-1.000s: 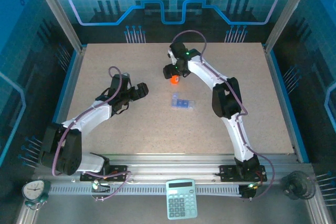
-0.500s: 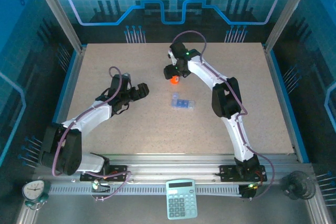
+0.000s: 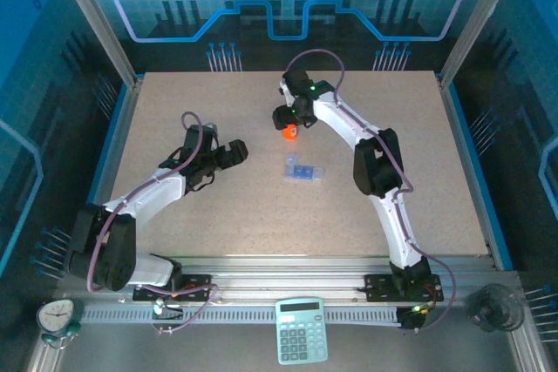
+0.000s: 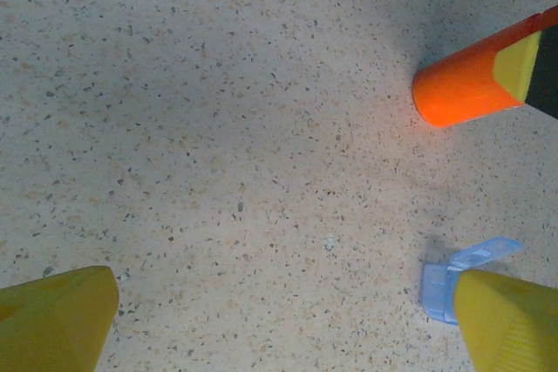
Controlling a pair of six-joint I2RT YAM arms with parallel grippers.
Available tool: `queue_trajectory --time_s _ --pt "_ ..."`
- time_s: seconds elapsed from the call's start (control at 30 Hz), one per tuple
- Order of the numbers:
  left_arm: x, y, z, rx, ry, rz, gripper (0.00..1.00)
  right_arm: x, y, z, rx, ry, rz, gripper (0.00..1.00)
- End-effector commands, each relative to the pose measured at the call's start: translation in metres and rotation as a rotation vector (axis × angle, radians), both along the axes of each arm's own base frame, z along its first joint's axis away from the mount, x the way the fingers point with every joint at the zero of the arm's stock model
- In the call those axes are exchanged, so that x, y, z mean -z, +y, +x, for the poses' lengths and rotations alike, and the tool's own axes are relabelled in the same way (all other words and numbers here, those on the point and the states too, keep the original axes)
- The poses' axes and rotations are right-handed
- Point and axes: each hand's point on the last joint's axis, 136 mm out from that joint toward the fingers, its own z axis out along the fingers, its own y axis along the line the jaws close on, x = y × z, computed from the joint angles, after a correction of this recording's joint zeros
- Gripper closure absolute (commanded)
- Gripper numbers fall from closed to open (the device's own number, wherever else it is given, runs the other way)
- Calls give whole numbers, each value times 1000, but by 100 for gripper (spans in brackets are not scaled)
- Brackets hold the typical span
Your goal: Sort the pills into containers
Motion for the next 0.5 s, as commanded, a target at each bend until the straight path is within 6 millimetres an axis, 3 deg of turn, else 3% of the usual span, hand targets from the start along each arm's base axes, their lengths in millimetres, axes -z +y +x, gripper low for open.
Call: queue_trajectory --time_s 0.0,0.47 --pt "6 1 -3 6 12 -11 1 -30 -1 1 10 -34 51 26" --pt "4 -1 -1 6 10 -25 1 -18 -3 -2 8 -8 60 36"
